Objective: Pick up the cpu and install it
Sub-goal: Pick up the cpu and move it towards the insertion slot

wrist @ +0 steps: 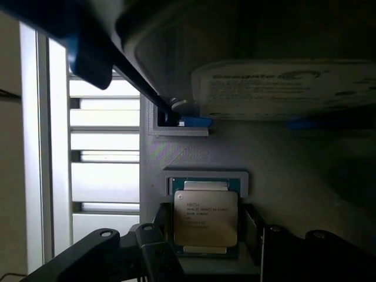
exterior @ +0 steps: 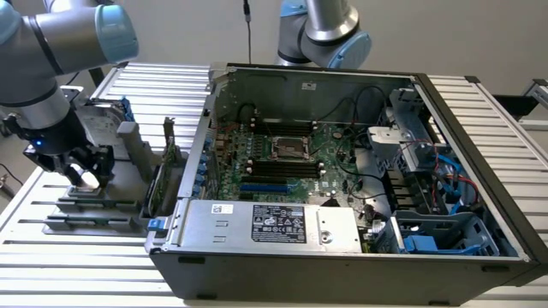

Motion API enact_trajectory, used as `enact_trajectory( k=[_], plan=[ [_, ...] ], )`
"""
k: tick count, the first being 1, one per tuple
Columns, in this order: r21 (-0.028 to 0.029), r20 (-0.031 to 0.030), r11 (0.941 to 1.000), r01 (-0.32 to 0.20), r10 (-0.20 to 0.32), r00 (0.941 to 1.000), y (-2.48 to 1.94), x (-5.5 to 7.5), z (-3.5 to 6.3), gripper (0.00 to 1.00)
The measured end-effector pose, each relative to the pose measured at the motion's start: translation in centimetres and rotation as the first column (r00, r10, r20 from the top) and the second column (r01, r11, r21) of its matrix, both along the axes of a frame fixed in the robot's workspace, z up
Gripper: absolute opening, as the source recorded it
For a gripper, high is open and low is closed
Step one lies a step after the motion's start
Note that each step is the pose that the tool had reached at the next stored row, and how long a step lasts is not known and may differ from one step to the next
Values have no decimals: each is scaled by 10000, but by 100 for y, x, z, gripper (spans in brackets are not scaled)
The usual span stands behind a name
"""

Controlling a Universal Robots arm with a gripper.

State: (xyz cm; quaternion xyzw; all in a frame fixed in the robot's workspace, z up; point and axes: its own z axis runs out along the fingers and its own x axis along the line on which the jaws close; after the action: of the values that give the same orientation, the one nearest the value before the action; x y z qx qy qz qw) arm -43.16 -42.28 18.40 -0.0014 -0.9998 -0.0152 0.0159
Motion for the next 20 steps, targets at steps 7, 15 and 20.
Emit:
enact_trajectory(
  k=[7,15,20],
  plan=[
    [-3,-4,10000,-86,86,10000,0,-1,-9,55],
    [2,-11,9999,-104,104,9999,5,0,-8,55],
    [2,-18,9999,-107,107,9999,6,-1,116,55]
  ],
)
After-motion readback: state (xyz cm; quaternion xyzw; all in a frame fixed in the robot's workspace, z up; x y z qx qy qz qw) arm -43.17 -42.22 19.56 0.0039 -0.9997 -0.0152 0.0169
